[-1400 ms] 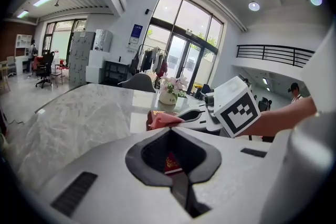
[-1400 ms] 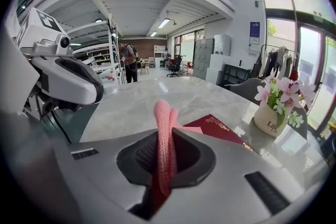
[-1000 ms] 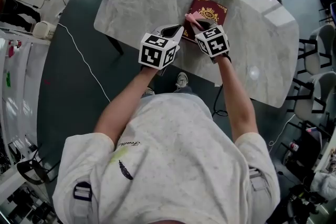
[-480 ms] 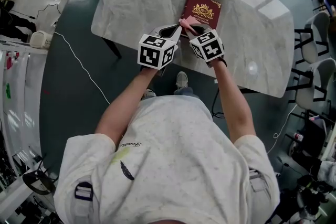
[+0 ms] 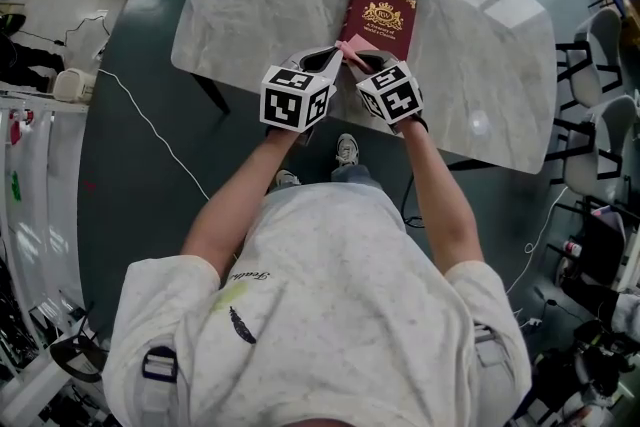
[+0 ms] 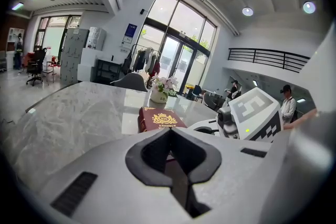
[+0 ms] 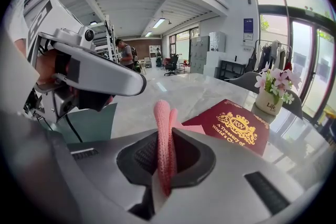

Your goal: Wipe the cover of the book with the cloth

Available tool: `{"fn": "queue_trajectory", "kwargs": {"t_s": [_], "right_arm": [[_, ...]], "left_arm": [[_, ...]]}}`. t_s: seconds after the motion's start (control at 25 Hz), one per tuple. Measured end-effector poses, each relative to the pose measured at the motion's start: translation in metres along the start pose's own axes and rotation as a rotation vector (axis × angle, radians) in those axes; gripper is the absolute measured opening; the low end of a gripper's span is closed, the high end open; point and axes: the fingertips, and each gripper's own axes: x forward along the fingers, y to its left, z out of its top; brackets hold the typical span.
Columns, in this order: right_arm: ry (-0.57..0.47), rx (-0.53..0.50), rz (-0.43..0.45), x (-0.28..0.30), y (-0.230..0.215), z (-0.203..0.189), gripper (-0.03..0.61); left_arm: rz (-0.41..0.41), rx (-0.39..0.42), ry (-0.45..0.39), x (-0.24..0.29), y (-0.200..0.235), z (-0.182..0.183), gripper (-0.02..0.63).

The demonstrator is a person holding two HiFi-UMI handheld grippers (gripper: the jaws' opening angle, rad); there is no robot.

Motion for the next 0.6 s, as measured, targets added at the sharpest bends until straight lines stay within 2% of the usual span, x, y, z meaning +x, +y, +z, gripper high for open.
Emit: {"fn": "queue_trajectory", "kwargs": {"t_s": [0.24,0.4,0.6], "right_arm": [[-0.021,-0.004,-0.016,-0.013,-0.012,0.007,0.016],[-0.083,0.026,-0.042,-0.031,-0.04,0.026,0.015],[-0.126,0.005,-0.082,-0.049,-0.08,0.049,0.015]], "left_arm": [[0.001,-0.005,-0.01,0.006,-0.002,0.005,0.006],[0.01,-0.007,-0.016,0.014,-0.001,0.011,0.008],[0.017,-0.003,-0.018,0.027,-0.003,0.019,0.008]]}}
